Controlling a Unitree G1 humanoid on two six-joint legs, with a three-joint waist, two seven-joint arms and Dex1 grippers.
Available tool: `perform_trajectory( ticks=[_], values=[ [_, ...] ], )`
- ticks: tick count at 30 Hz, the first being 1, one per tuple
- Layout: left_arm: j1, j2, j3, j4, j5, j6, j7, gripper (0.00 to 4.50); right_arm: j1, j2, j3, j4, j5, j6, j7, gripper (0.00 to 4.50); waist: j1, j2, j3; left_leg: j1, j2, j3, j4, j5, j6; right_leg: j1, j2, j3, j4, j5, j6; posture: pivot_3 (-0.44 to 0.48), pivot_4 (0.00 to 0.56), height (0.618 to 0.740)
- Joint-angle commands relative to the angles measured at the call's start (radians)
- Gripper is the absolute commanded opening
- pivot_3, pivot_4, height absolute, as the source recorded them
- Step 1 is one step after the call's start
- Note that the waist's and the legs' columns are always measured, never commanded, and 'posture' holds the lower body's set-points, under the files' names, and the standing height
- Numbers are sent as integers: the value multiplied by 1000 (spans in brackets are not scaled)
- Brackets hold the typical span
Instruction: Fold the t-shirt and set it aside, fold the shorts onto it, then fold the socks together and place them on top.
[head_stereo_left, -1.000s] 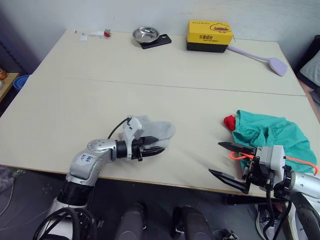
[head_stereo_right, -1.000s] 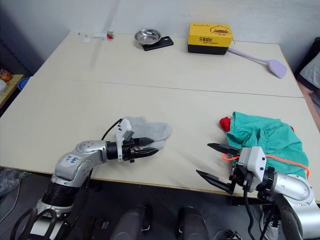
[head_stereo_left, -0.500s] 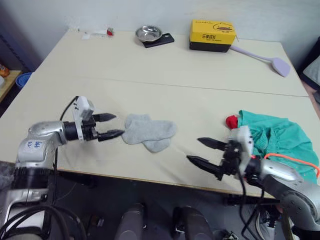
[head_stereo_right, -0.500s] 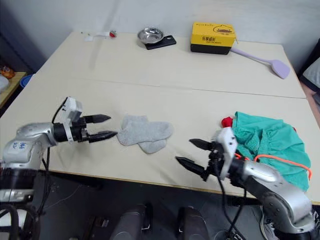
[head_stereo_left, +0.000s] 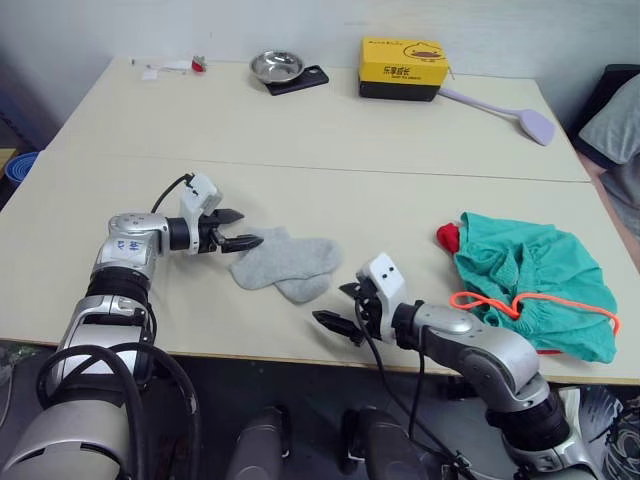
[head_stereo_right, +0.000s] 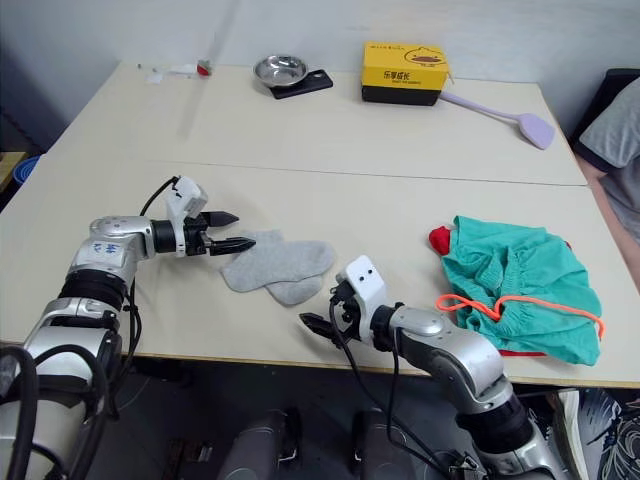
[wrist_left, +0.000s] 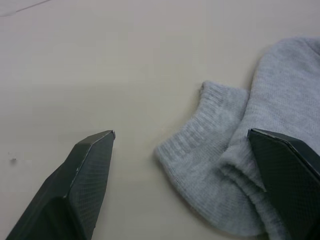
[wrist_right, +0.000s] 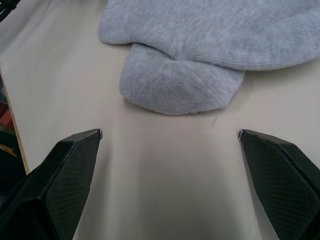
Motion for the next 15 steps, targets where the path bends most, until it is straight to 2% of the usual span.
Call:
perform_trajectory(
  ticks=[1,5,8,12,13,15],
  values=[
    [-50,-8,6,57,28,-21,15,3838,-14,32,48,68,-48,18,3,4500,-7,0,0,0,0,0,0,0,0,0,0,0,1,0,0,0,150,740],
    [-55,-15,9,89,41,-25,7,2539,-51,89,59,129,-96,1,-7,4500,-13,-1,-1,0,1,0,0,1,-1,-2,0,1,3,0,-1,0,150,740],
    [-47,-23,24,95,34,-9,11,1550,-72,126,56,187,-143,-36,-15,3880,-13,-1,-1,0,1,1,0,2,-1,-3,0,1,4,0,-1,0,150,740],
    [-32,-30,33,91,39,3,23,201,-87,155,51,225,-183,-68,-2,2420,-12,-3,-2,0,1,1,0,2,-1,-3,0,1,5,0,-1,0,150,740],
    [-29,-31,40,87,37,10,30,0,-90,154,53,227,-187,-68,10,2085,-12,-3,-2,0,1,1,0,2,-1,-3,0,1,5,0,-1,0,150,740],
    [-7,-30,59,52,18,37,31,0,-93,139,45,221,-195,-74,33,1388,-12,-3,-2,0,0,1,0,2,-1,-3,0,2,5,0,-1,0,150,740]
  ],
)
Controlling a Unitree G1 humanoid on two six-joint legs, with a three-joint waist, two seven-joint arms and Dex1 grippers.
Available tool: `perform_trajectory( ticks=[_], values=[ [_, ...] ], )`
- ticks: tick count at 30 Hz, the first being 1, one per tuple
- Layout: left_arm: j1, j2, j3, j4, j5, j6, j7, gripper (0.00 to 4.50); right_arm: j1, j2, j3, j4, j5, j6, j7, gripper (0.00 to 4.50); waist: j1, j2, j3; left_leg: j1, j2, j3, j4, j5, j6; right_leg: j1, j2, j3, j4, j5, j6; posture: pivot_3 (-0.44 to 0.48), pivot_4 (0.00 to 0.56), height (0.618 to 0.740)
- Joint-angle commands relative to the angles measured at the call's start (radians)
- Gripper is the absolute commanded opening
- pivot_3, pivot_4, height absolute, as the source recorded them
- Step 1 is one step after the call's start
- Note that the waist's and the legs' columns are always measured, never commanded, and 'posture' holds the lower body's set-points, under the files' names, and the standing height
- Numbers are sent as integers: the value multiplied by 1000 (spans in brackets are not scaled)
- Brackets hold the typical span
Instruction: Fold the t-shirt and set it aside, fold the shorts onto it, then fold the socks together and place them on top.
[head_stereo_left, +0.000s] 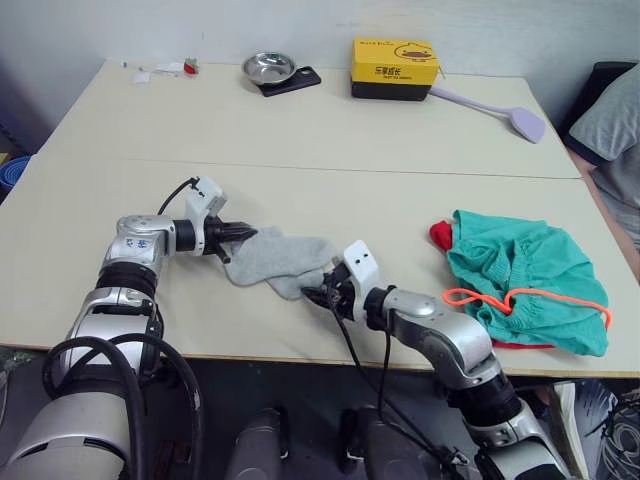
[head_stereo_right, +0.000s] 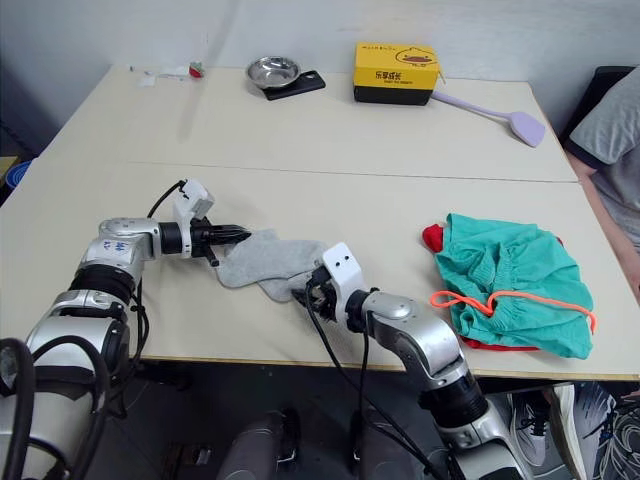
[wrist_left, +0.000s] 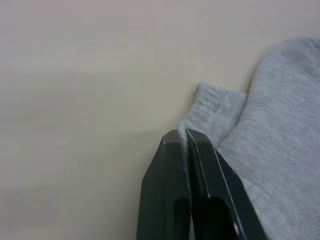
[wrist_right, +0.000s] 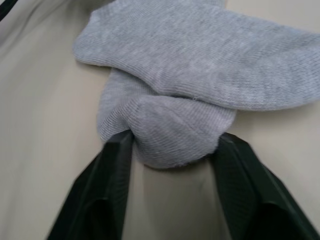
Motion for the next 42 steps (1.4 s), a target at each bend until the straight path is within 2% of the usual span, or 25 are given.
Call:
perform_trajectory(
  ticks=[1,4,7,11,14,19,25,28,29,30,33,35,39,42],
  values=[
    [39,1,35,-51,-22,42,11,0,10,-19,6,25,-25,11,36,1036,0,0,0,0,0,0,0,0,0,0,0,0,0,0,0,0,150,740],
    [114,2,60,-187,-60,125,10,0,4,-54,-10,12,-35,4,79,18,2,0,0,-2,0,2,-1,0,-1,-4,0,2,1,0,0,0,150,740],
    [226,3,81,-409,-114,252,20,0,-8,-85,-26,3,-35,-4,120,18,1,0,0,-2,0,5,-1,2,-4,-5,0,5,1,0,0,0,150,740],
    [460,6,130,-882,-222,501,110,0,-44,-180,-46,-1,-19,-11,235,18,2,0,0,-2,-1,7,-1,2,-3,-6,-2,9,1,0,0,0,150,740],
    [588,44,152,-1110,-272,615,138,0,-73,-245,-58,18,5,3,325,18,4,0,0,-2,-1,8,0,1,-2,-6,-2,10,0,0,1,0,150,740],
    [711,70,215,-1293,-324,710,212,0,-100,-344,-21,66,-16,-7,471,18,6,0,0,-2,-1,7,-1,-1,1,-6,-2,9,1,0,1,0,150,740],
    [792,61,255,-1370,-375,729,256,0,-113,-320,-42,129,-34,-48,503,18,6,0,0,-2,-1,7,-2,0,0,-6,-2,9,0,0,1,0,150,740],
    [828,62,262,-1393,-408,751,268,0,-121,-326,-41,148,-33,-50,533,608,5,0,0,-2,-1,7,-2,0,0,-6,-2,9,0,0,1,0,150,740],
    [840,60,265,-1395,-407,739,275,501,-123,-338,-37,145,-31,-47,554,981,6,0,0,-2,-1,7,-2,0,0,-6,-2,9,0,0,1,0,150,740],
    [848,54,273,-1392,-411,732,285,686,-124,-343,-39,145,-35,-53,561,1257,6,0,0,-2,-1,7,-2,-1,0,-6,-2,10,0,0,1,0,150,740],
    [881,67,293,-1378,-417,708,280,1769,-133,-389,-61,126,-17,-19,611,2415,7,0,0,-2,-1,7,-2,-1,1,-6,-2,9,0,0,0,0,150,740],
    [899,88,324,-1373,-430,694,265,2369,-142,-426,-85,106,24,39,653,2980,9,0,0,-2,-1,7,-2,-1,1,-6,-3,10,0,0,0,0,150,740],
    [944,176,426,-1381,-560,801,176,3666,-202,-450,-160,91,150,239,672,4392,8,1,1,-2,-1,7,-2,-2,1,-7,-3,9,-1,1,0,0,150,740],
    [1006,267,447,-1448,-658,970,148,4468,-263,-403,-196,105,197,376,614,4500,-1,3,2,-2,0,7,-4,-2,0,-7,-3,9,-2,0,-1,0,150,740]
  ],
)
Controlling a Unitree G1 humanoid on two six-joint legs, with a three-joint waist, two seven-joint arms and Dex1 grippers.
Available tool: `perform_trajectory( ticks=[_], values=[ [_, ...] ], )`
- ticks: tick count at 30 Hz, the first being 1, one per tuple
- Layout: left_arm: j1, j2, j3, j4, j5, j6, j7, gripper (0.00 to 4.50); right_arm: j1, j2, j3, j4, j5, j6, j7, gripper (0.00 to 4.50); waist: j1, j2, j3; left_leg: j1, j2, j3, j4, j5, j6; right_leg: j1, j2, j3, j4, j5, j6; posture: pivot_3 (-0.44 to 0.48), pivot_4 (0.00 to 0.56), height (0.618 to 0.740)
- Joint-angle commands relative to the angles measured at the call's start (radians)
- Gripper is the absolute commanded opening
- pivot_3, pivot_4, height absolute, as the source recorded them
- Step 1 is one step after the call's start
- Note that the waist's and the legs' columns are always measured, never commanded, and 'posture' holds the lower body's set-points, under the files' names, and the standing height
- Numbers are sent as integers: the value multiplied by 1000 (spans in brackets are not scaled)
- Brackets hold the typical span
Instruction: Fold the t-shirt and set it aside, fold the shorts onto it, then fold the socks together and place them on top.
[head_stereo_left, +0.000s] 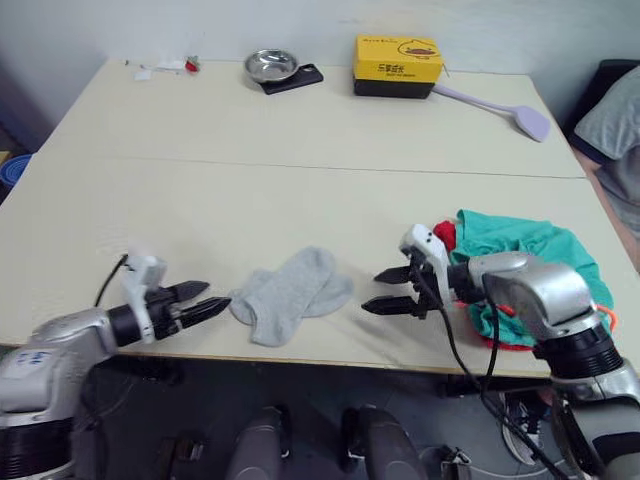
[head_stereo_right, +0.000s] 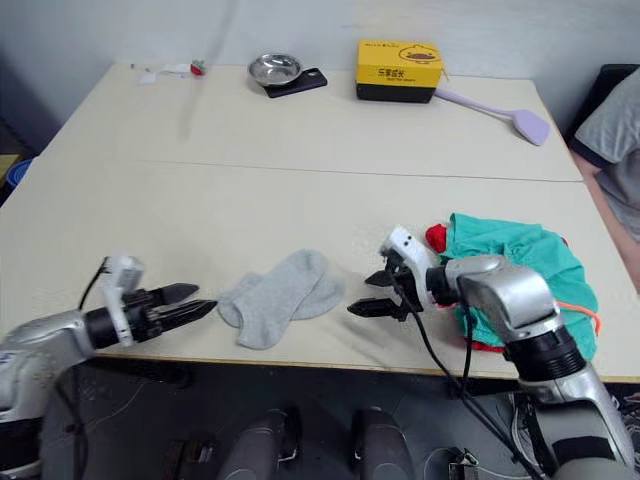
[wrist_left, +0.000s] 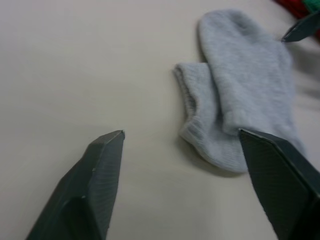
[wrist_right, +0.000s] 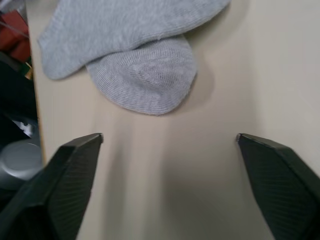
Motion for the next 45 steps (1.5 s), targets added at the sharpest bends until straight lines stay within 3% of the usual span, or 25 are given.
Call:
perform_trajectory(
  ticks=[1,3,11,18,23,26,37,38,45],
  values=[
    [55,75,29,-109,-123,200,-14,4468,-74,66,-68,-12,74,154,-70,4500,-3,1,1,0,0,0,0,0,0,0,0,0,0,0,0,0,150,740],
    [61,79,20,-144,-167,300,30,4468,-111,123,-88,8,81,200,-122,4500,-2,2,1,0,0,0,-2,1,-1,-1,0,0,0,0,-1,0,150,740],
    [-4,-133,-18,-222,-201,445,286,4468,-203,244,-9,108,-36,121,-255,4500,20,4,2,0,-2,0,1,1,0,1,-1,0,-1,1,2,0,150,740],
    [9,-132,-180,-270,-167,414,323,4468,-262,329,4,234,-63,100,-280,4500,28,8,-1,0,-3,3,1,2,-1,1,-1,2,-1,2,2,0,150,740],
    [5,-182,-219,-262,-163,411,374,4468,-277,377,-10,283,-76,86,-303,4500,31,13,-4,0,-3,4,1,2,0,1,-1,4,-2,2,3,0,150,740],
    [10,-198,-257,-252,-132,393,405,3870,-282,393,-12,308,-88,66,-312,3876,32,15,-6,1,-4,4,1,2,0,2,-1,4,-2,2,3,0,150,740],
    [39,-213,-323,-267,-98,314,407,416,-257,400,-56,248,-70,33,-309,0,29,16,-7,1,-3,5,1,1,1,1,-1,5,-3,2,3,0,150,740],
    [43,-213,-314,-268,-104,310,400,52,-246,397,-61,227,-65,34,-307,0,29,16,-7,1,-3,5,0,1,1,1,-1,5,-3,2,3,0,150,740],
    [43,-159,-193,-225,-161,271,309,19,-182,386,-117,104,-15,69,-319,0,23,16,-7,0,-3,6,0,1,1,0,-1,5,-4,2,3,0,150,740]
  ],
)
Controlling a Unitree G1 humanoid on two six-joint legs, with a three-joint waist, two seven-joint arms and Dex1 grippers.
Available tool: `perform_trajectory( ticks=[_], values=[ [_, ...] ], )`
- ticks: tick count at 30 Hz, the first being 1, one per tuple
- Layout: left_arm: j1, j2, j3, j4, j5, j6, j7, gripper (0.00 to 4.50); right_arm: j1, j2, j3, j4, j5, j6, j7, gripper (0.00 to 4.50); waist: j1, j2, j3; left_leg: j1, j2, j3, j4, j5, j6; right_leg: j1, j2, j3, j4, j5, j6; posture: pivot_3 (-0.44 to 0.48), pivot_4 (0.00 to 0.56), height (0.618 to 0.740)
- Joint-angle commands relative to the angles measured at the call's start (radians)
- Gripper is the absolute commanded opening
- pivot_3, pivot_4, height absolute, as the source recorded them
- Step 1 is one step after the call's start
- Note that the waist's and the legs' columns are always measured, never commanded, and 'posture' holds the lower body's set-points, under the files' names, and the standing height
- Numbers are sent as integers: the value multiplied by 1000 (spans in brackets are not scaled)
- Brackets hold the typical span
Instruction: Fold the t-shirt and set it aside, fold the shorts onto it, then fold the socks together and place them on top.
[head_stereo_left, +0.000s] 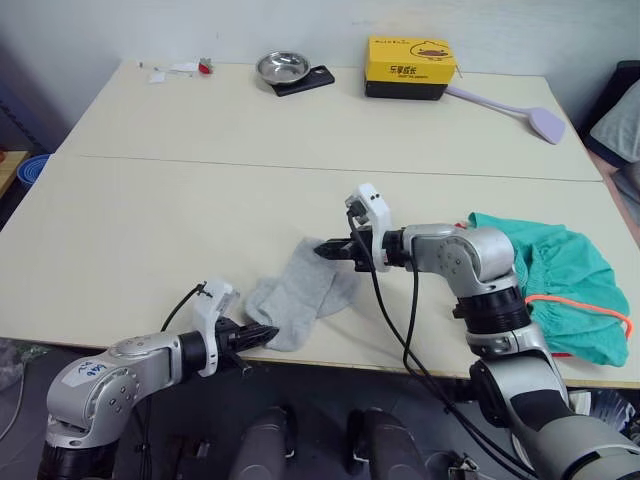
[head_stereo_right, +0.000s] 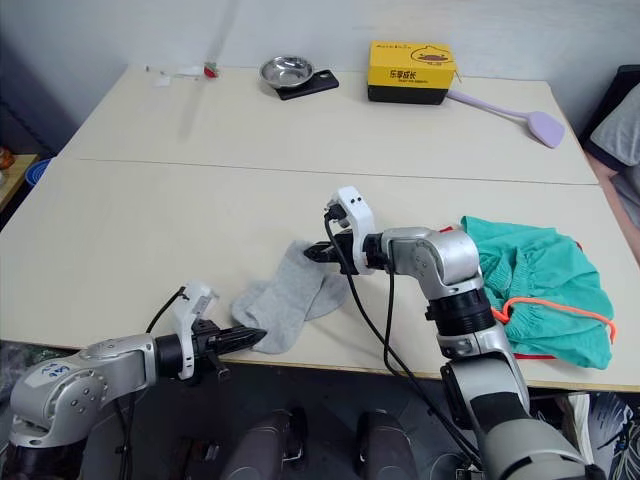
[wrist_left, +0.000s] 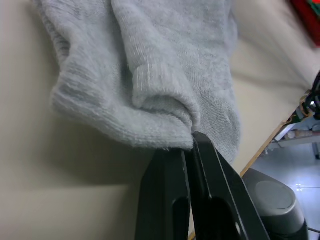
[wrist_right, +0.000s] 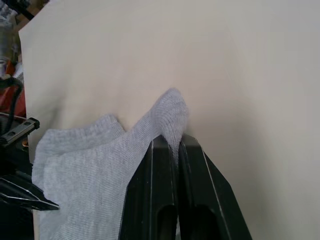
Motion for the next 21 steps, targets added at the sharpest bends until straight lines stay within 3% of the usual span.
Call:
perform_trajectory(
  ticks=[1,7,17,21],
  values=[
    [24,41,32,43,-36,13,-52,19,10,-10,-55,-76,40,15,-11,0,-7,0,0,0,0,0,0,0,0,0,0,0,0,0,0,0,150,740],
    [-5,54,80,135,-61,-15,-80,19,36,-8,-78,-88,38,2,-42,0,-23,0,0,0,1,0,-2,0,0,-1,1,0,0,0,0,0,150,740],
    [-117,85,26,257,-17,-71,-109,19,81,-18,-81,-122,41,-14,-56,0,-22,-1,0,0,1,0,-3,0,0,-2,1,0,0,0,0,0,150,740],
    [-114,129,12,250,4,-75,-124,1004,94,-13,-75,-135,40,-17,-60,0,-25,-1,1,0,1,0,-4,1,0,-2,1,0,1,0,0,0,150,740]
  ],
)
